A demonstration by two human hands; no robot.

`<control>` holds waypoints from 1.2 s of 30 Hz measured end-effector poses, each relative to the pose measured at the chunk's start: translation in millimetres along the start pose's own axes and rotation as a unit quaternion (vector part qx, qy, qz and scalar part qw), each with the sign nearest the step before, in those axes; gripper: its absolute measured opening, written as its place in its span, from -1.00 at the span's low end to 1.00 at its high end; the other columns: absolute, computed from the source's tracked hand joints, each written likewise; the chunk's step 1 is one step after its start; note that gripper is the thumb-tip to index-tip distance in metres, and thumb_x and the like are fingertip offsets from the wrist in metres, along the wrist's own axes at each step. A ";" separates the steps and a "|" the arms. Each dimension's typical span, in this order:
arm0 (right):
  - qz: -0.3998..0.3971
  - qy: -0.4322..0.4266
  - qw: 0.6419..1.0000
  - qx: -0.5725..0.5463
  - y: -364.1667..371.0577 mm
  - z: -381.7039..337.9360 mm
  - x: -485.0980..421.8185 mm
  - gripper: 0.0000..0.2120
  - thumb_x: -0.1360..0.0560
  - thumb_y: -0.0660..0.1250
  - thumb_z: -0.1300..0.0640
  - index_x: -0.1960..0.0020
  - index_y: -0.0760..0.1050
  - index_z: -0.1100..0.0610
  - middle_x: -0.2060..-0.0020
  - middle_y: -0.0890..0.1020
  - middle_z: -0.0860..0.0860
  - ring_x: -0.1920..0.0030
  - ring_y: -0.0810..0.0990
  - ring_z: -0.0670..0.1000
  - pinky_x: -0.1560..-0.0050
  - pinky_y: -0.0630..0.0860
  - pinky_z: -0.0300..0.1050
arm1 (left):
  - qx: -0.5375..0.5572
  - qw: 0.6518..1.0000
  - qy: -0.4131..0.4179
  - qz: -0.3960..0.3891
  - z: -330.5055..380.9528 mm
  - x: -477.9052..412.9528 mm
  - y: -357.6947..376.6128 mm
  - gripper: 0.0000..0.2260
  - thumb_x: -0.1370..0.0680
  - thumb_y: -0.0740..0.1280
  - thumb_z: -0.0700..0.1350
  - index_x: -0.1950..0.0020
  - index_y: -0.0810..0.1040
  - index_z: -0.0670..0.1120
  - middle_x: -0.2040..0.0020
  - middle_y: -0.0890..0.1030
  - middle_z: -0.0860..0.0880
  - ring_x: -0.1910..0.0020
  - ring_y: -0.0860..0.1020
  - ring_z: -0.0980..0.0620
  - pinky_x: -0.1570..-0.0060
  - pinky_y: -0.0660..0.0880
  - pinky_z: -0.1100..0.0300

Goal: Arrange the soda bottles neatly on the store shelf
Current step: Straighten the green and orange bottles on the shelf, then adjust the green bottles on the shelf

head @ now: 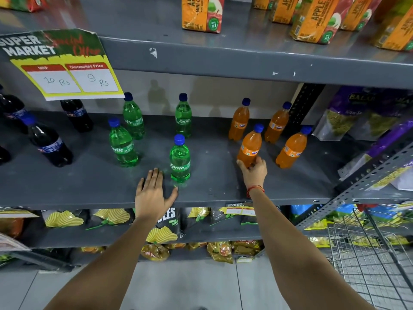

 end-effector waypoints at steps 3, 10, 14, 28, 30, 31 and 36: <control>0.028 0.017 0.999 -0.004 0.0 0.0 10.9 -0.37 -0.33 0.51 0.13 -0.28 0.33 0.32 -0.20 0.44 0.28 -0.18 0.46 0.23 -0.20 0.42 0.04 | -0.006 1.000 0.004 0.001 0.5 1.0 -0.8 -0.28 -0.46 -0.01 0.25 -0.34 0.37 -0.29 -0.36 0.42 -0.25 -0.37 0.36 -0.16 -0.33 0.27 -0.11; 0.055 0.023 0.989 -0.134 30.7 -20.4 85.9 -0.60 -0.35 0.50 0.15 -0.10 0.46 0.25 0.00 0.53 0.25 0.18 0.49 0.02 0.08 0.49 -0.13 | -0.012 1.000 0.026 -0.008 -0.4 1.4 -0.5 -0.27 -0.47 -0.04 0.25 -0.37 0.31 -0.30 -0.39 0.39 -0.26 -0.40 0.32 -0.16 -0.36 0.24 -0.10; -0.116 -0.055 0.984 -0.122 82.9 -53.0 121.3 -0.44 -0.31 0.53 0.07 -0.22 0.41 0.18 -0.07 0.50 0.09 0.03 0.51 -0.03 0.09 0.50 -0.27 | -0.013 0.999 0.029 -0.007 -3.9 2.6 0.1 -0.26 -0.47 -0.06 0.26 -0.39 0.28 -0.29 -0.40 0.36 -0.26 -0.41 0.29 -0.14 -0.38 0.21 -0.09; -0.166 -0.115 0.979 0.021 130.1 -80.1 93.1 -0.56 -0.32 0.51 0.08 -0.08 0.48 0.27 0.02 0.58 0.21 -0.08 0.50 0.16 -0.06 0.38 -0.12 | -0.022 0.998 0.049 -0.014 -9.8 2.7 8.0 -0.34 -0.54 0.08 0.22 -0.46 0.14 -0.24 -0.49 0.22 -0.20 -0.48 0.16 -0.09 -0.44 0.07 -0.03; -0.165 -0.113 0.979 0.020 131.8 -80.7 86.0 -0.56 -0.32 0.52 0.08 -0.08 0.48 0.27 0.02 0.59 0.21 -0.09 0.50 0.16 -0.06 0.36 -0.15 | -0.023 0.999 0.047 -0.015 -10.6 2.7 9.6 -0.33 -0.55 0.06 0.23 -0.46 0.13 -0.23 -0.49 0.21 -0.19 -0.48 0.15 -0.08 -0.44 0.06 -0.03; -0.166 -0.112 0.980 0.020 132.8 -80.9 82.9 -0.56 -0.32 0.51 0.08 -0.08 0.48 0.26 0.01 0.59 0.20 -0.09 0.49 0.15 -0.07 0.36 -0.15 | -0.020 0.999 0.047 -0.014 -10.8 2.5 9.9 -0.34 -0.55 0.06 0.23 -0.46 0.14 -0.23 -0.49 0.22 -0.19 -0.48 0.15 -0.08 -0.44 0.06 -0.03; -0.168 -0.104 0.980 0.017 136.9 -83.0 74.1 -0.55 -0.33 0.51 0.07 -0.10 0.46 0.24 -0.01 0.57 0.18 -0.09 0.50 0.14 -0.09 0.37 -0.17 | -0.014 0.999 0.049 -0.001 -10.7 1.6 8.9 -0.35 -0.55 0.10 0.21 -0.45 0.17 -0.24 -0.47 0.26 -0.20 -0.47 0.19 -0.10 -0.43 0.09 -0.04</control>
Point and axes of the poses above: each hand's wrist, its own x-axis away from the middle knuckle, its own y-axis out of the palm, z = x × y, the point moved 6 cm from there along -x, towards the middle knuckle
